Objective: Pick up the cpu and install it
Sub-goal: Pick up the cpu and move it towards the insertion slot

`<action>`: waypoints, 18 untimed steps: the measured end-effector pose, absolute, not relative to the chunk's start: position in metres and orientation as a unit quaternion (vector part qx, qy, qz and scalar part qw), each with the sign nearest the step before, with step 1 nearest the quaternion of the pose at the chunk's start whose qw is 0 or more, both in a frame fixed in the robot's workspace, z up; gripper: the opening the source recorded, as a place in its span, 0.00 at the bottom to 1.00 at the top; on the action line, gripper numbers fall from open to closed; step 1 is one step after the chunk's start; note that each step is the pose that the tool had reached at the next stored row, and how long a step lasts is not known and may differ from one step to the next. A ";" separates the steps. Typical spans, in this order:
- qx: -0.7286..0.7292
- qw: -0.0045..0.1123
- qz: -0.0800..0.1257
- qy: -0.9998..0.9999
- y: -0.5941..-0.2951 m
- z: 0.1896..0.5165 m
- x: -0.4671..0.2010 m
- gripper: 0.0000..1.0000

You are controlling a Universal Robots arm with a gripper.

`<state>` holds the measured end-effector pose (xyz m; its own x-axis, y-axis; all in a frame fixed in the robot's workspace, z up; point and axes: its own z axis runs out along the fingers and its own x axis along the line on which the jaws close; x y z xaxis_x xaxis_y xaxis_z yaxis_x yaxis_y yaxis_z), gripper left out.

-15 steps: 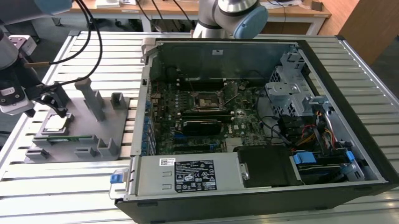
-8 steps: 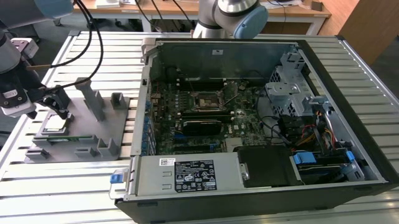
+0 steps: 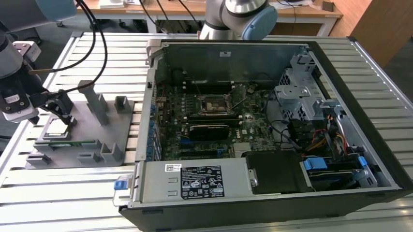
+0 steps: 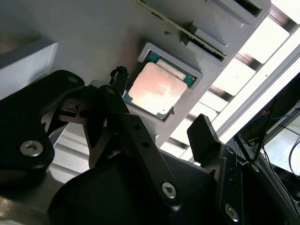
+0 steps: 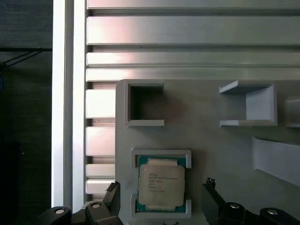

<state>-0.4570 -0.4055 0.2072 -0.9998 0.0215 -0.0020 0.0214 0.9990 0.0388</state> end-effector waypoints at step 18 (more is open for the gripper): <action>0.011 0.001 0.019 1.000 -0.405 0.197 -0.456 0.78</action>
<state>-0.4563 -0.4054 0.1973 -0.9998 0.0220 -0.0018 0.0219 0.9990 0.0388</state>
